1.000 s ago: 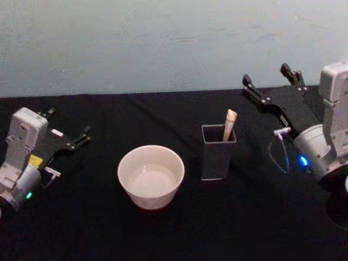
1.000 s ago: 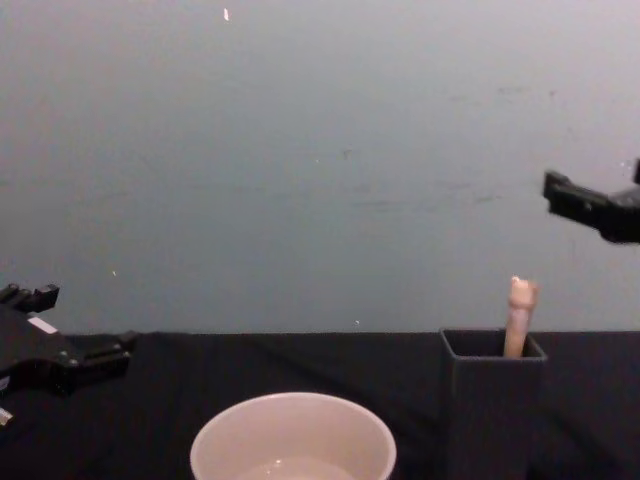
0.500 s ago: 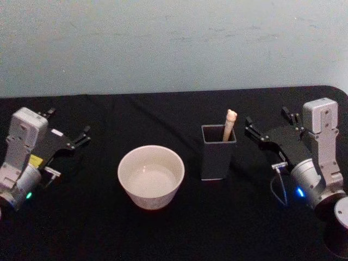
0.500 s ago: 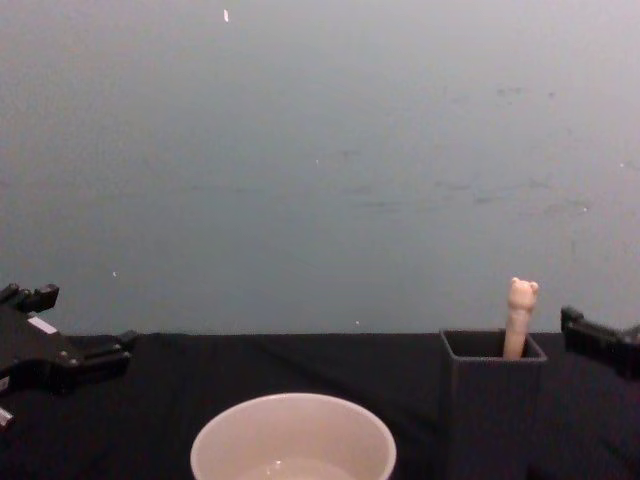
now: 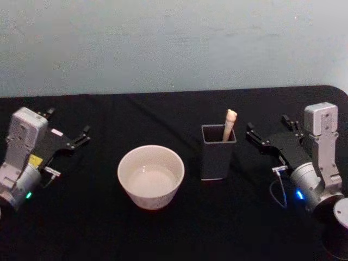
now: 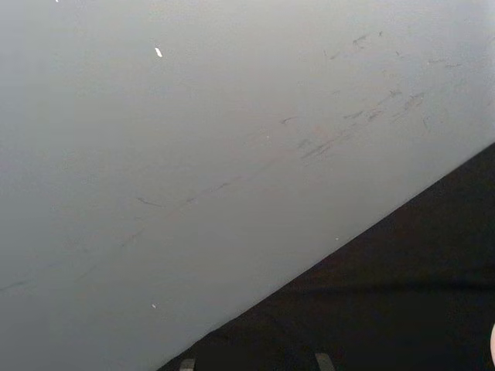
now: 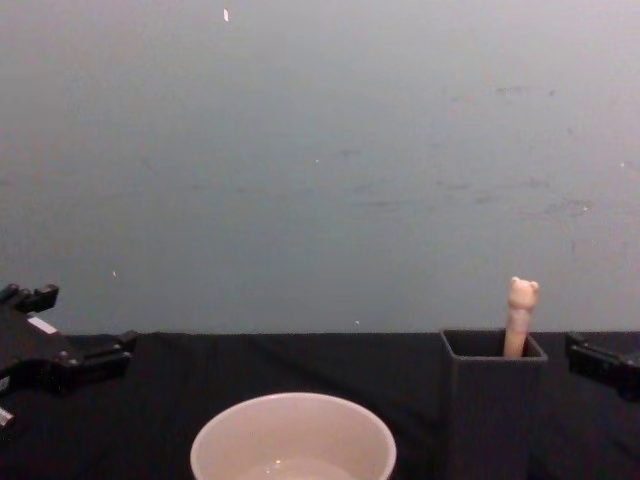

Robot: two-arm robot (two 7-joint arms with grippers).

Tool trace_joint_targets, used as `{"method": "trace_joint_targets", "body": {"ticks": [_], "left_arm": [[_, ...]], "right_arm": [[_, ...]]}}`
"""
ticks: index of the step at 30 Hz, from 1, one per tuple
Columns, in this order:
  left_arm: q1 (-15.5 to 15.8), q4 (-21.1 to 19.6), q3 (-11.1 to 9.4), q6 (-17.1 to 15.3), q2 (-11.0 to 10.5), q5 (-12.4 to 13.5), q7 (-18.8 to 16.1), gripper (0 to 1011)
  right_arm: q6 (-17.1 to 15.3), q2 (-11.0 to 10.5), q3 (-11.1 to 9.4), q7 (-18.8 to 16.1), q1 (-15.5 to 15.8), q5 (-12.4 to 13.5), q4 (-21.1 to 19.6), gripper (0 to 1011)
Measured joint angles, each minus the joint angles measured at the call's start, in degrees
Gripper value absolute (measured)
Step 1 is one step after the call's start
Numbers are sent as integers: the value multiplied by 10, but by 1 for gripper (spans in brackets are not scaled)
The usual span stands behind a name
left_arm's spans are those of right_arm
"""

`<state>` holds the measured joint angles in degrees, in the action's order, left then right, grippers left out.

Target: Pick up the stirring spoon with one hand, stir inside the cup, then place it back in its original position.

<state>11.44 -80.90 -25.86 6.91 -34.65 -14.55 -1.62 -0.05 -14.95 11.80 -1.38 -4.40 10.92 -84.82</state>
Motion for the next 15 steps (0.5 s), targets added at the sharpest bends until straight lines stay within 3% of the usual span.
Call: {"method": "trace_joint_targets", "body": {"ticks": [15], "left_arm": [[0,0,0,0,0,0,0,1001]], "right_arm": [[1,-2,3,3,1,-2,-4,1002]]}}
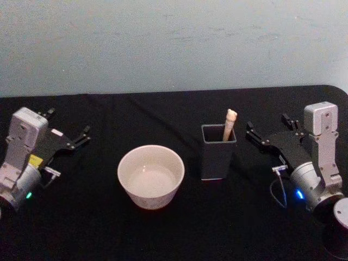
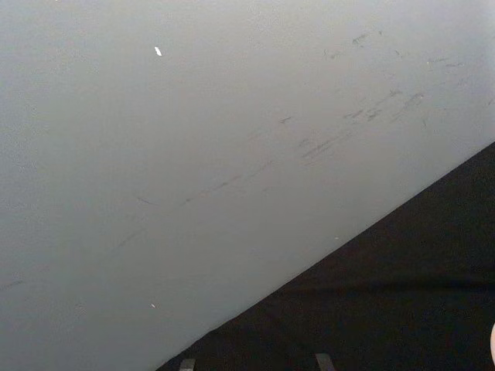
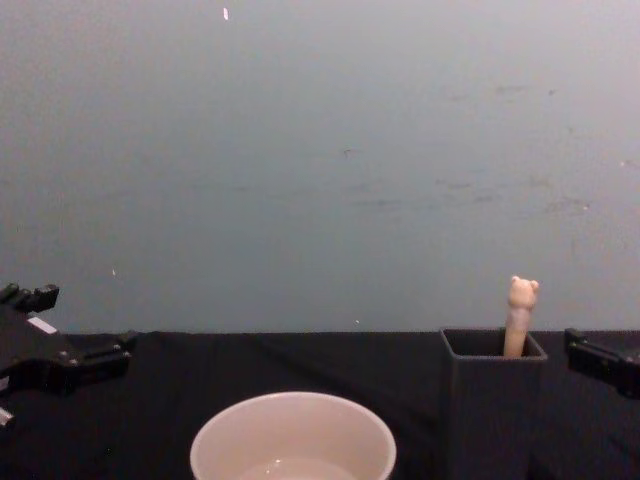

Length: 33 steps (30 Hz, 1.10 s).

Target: Pick up the stirring spoon with one hand, stir inside the cup, then place it back in its original position.

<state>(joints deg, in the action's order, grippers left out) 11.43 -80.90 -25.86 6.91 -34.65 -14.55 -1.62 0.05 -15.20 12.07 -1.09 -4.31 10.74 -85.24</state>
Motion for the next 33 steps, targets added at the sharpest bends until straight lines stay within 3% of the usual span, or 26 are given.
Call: {"method": "trace_joint_targets", "body": {"ticks": [33], "left_arm": [[0,0,0,0,0,0,0,1001]], "right_arm": [[1,-1,1,1,0,-1,-1,1002]]}}
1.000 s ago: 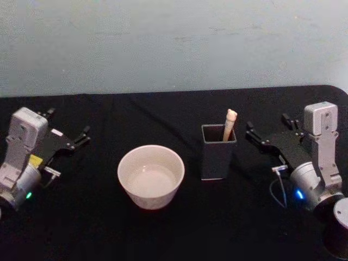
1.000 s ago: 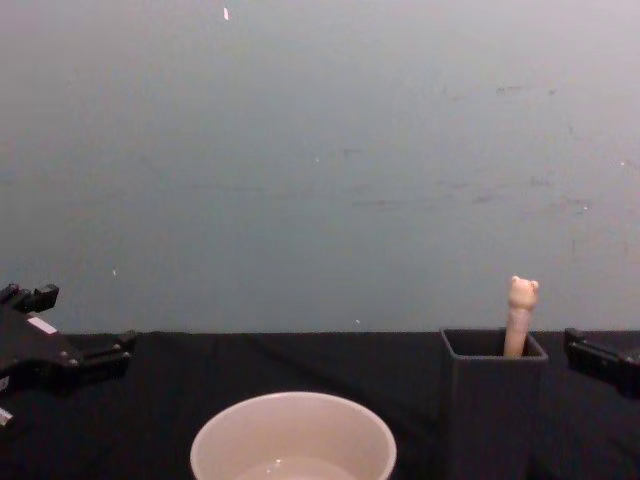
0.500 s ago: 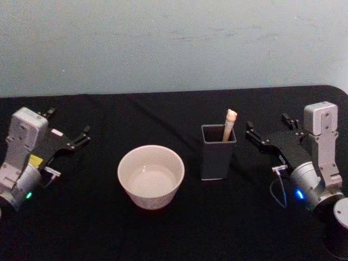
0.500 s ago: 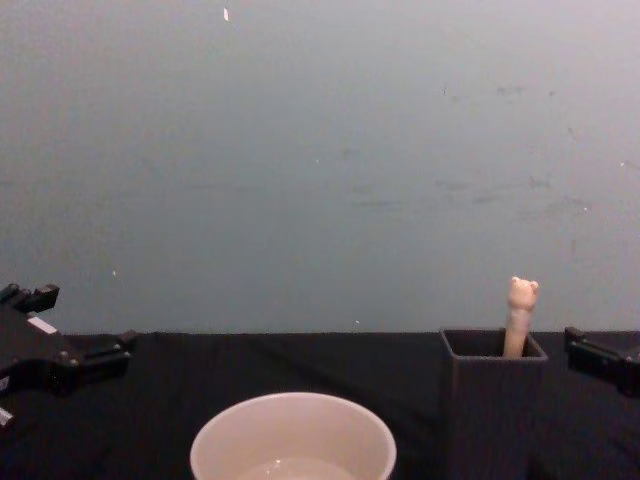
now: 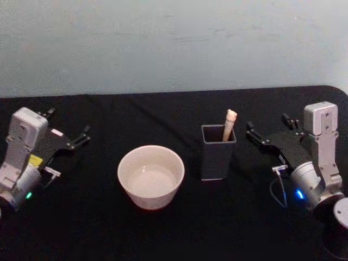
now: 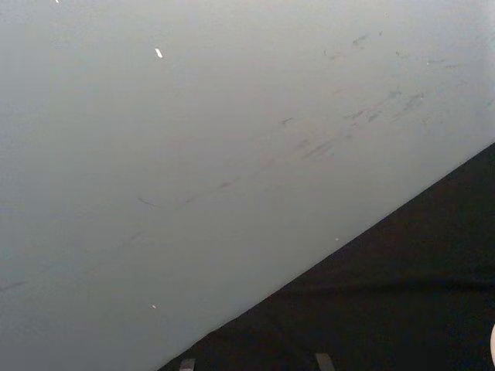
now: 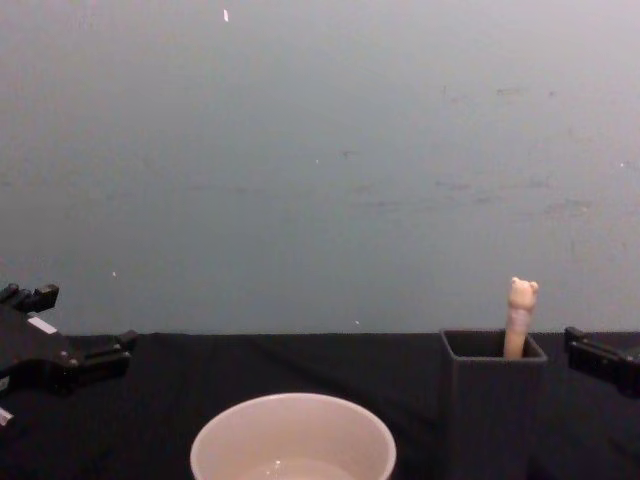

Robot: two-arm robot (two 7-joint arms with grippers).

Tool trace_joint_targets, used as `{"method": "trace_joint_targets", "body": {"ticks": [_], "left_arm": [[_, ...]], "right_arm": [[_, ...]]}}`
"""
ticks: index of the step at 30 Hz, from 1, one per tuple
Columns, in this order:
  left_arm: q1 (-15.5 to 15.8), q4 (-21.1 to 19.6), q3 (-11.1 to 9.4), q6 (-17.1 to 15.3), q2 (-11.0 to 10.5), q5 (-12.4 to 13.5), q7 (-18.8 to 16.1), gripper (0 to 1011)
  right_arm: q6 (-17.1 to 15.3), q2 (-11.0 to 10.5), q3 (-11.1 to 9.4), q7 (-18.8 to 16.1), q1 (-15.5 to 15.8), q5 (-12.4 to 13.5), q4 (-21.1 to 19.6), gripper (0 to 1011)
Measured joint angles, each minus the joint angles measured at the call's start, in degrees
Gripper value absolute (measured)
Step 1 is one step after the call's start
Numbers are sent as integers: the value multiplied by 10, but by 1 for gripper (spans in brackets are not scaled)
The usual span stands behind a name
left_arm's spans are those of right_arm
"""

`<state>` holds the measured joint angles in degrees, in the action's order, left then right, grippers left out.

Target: Pick up the stirring spoon with one hand, stir inside the cup, then place it back in its original position.

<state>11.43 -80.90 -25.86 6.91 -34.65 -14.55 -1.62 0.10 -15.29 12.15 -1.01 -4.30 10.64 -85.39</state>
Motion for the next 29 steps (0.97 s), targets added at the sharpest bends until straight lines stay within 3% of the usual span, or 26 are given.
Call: {"method": "trace_joint_targets", "body": {"ticks": [29], "left_arm": [[0,0,0,0,0,0,0,1001]], "right_arm": [[0,0,0,0,0,0,0,1000]]}}
